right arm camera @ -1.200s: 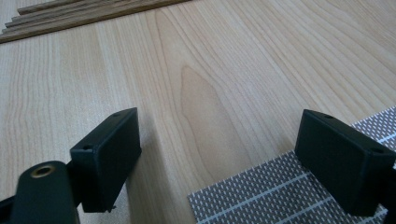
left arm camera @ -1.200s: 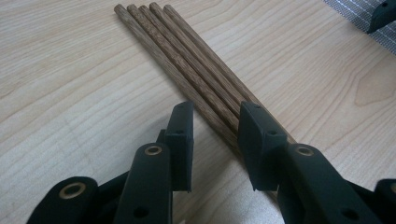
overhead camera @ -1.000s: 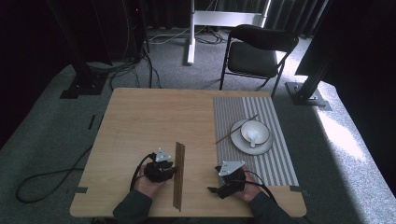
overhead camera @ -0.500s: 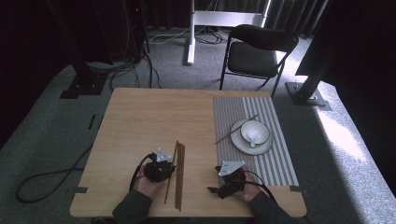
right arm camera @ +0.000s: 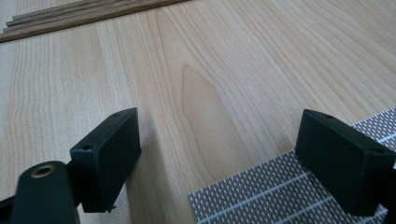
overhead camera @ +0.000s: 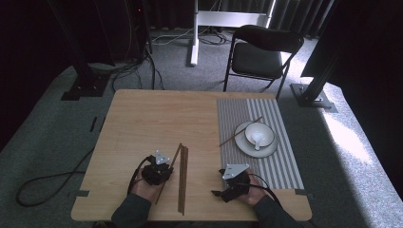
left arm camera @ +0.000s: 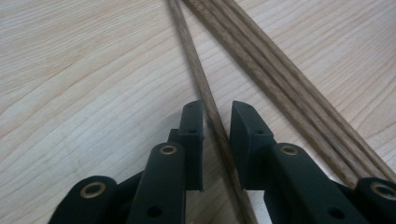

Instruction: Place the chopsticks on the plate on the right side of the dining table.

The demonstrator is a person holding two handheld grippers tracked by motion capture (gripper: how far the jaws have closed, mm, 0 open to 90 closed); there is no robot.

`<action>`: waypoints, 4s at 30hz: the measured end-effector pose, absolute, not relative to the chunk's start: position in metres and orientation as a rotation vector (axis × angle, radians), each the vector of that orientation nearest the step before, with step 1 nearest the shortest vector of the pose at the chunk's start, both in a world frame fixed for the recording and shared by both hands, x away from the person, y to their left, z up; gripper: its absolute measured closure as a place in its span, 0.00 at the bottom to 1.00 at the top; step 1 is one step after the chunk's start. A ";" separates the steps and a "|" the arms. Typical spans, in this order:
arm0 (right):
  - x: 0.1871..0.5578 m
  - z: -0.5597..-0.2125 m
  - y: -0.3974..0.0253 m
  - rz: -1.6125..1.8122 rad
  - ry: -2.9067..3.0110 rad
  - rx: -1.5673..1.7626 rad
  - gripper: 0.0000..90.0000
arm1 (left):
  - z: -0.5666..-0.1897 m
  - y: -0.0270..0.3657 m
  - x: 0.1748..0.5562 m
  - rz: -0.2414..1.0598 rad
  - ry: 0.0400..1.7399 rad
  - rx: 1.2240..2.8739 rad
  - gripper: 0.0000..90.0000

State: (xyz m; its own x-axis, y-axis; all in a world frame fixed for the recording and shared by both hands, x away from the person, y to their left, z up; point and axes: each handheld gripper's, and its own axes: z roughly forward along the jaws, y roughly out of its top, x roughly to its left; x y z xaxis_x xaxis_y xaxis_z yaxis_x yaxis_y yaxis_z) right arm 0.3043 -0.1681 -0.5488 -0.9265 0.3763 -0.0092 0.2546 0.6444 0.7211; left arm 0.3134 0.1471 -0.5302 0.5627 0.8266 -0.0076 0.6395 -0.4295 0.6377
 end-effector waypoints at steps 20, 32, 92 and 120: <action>0.305 -0.548 -0.171 1.137 2.710 0.527 0.16 | -0.529 0.176 0.336 0.394 1.280 2.147 0.93; 0.303 -0.547 -0.171 1.128 2.712 0.528 0.17 | -0.529 0.182 0.353 0.347 1.277 2.132 0.94; 0.302 -0.549 -0.169 1.151 2.701 0.524 0.15 | -0.487 0.120 0.395 0.398 1.100 2.120 0.94; 0.302 -0.549 -0.169 1.152 2.700 0.526 0.15 | -0.465 0.089 0.410 0.415 1.009 2.141 0.94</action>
